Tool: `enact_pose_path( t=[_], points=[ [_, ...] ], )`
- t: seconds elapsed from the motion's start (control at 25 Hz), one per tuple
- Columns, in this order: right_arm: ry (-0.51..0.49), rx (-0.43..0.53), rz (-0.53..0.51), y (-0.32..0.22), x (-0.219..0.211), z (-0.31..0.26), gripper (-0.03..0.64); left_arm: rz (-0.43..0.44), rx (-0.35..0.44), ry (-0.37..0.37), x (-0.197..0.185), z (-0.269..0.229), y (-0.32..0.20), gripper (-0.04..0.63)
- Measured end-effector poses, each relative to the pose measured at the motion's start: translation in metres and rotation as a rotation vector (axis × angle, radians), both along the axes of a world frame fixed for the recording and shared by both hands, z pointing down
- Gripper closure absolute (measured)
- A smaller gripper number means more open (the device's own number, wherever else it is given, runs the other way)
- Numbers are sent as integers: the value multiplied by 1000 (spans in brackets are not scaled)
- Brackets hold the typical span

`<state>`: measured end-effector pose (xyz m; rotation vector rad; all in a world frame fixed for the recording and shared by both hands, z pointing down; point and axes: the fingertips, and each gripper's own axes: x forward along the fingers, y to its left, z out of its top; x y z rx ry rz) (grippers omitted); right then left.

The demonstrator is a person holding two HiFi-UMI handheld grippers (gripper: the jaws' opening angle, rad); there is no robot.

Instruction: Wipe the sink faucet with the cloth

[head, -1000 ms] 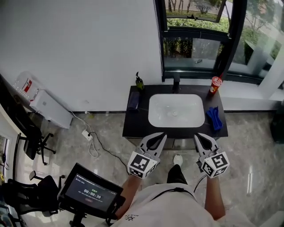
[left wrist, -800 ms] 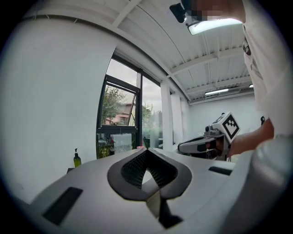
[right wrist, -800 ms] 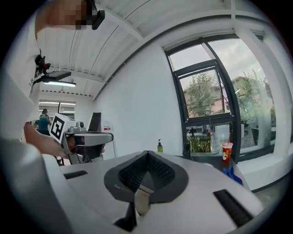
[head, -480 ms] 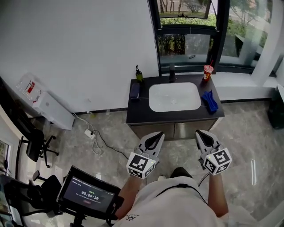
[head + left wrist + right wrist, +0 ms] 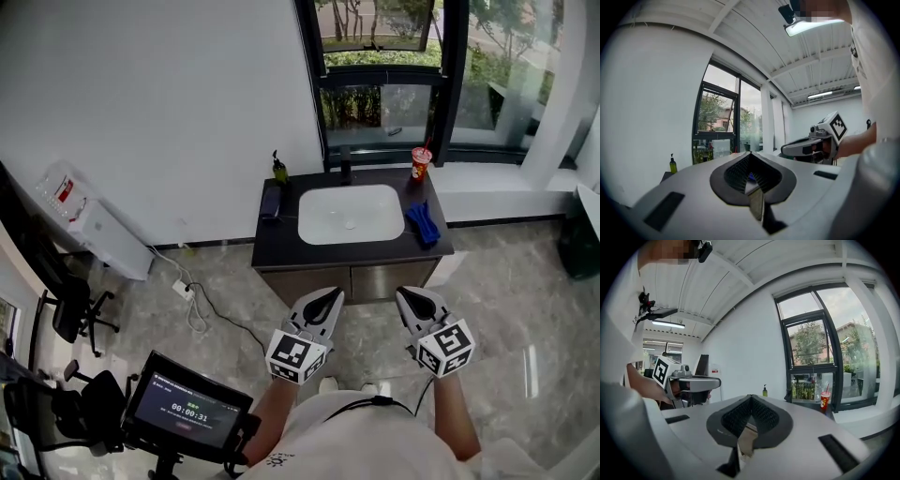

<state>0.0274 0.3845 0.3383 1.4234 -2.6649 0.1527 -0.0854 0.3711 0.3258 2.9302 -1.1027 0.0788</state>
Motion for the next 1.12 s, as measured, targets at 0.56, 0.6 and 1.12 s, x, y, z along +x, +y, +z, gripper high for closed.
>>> enact_pose_path(
  t=[0.56,0.6,1.12],
  points=[
    [-18,1,14,6,25,2,612,6,9,-28,21,-6,3,601],
    [-18,1,13,5,23,0,613,5,9,-28,19,-8,2,601],
    [-14,13,-5,-2,6,-2,612,1,18,-24,7,-10,-6,601]
  ],
)
